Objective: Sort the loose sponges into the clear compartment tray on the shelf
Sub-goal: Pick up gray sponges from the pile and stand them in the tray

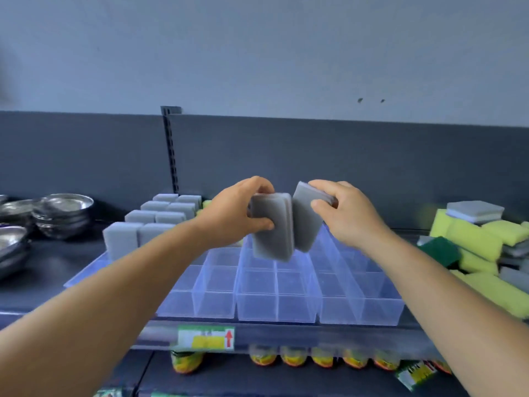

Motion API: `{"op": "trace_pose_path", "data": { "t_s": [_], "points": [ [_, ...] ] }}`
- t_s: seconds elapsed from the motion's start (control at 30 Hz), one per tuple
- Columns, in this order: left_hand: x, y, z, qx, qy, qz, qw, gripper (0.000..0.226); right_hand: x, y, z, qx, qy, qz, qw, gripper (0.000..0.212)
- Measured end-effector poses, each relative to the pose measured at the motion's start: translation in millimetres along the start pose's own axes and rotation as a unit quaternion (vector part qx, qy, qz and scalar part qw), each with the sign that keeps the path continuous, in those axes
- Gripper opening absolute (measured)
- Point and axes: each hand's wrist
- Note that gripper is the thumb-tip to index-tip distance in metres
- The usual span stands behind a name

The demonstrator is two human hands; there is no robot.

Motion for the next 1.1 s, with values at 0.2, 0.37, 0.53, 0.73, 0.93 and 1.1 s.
{"op": "trace_pose_path", "data": {
  "t_s": [0.2, 0.37, 0.53, 0.73, 0.93, 1.1],
  "points": [
    [71, -54, 44, 0.002, -0.023, -0.021, 1.000, 0.038, 59, 71, -17, 0.004, 0.004, -0.021, 1.000, 0.037],
    [118, -93, 75, -0.024, -0.048, -0.028, 0.998, 0.032, 95, 113, -27, -0.002, 0.002, -0.037, 0.999, 0.032],
    [151, -123, 101, -0.039, -0.079, -0.022, 0.996, 0.027, 129, 141, -36, 0.013, -0.015, -0.049, 0.999, 0.029],
    [183, -142, 129, -0.049, -0.105, -0.021, 0.993, 0.024, 150, 169, -40, 0.022, -0.011, -0.053, 0.998, 0.027],
    [203, -131, 137, -0.011, -0.108, -0.056, 0.993, 0.027, 154, 189, -34, 0.100, -0.003, -0.051, 0.994, 0.025],
    [206, -120, 132, 0.016, -0.104, -0.094, 0.990, 0.040, 159, 193, -35, 0.124, -0.014, -0.052, 0.991, 0.026]
  ]
}}
Point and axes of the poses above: each hand's wrist, its own z-axis away from the middle knuckle, its own y-axis out of the palm, x = y × z, and after that the axes turned 7 degrees about x, right-handed
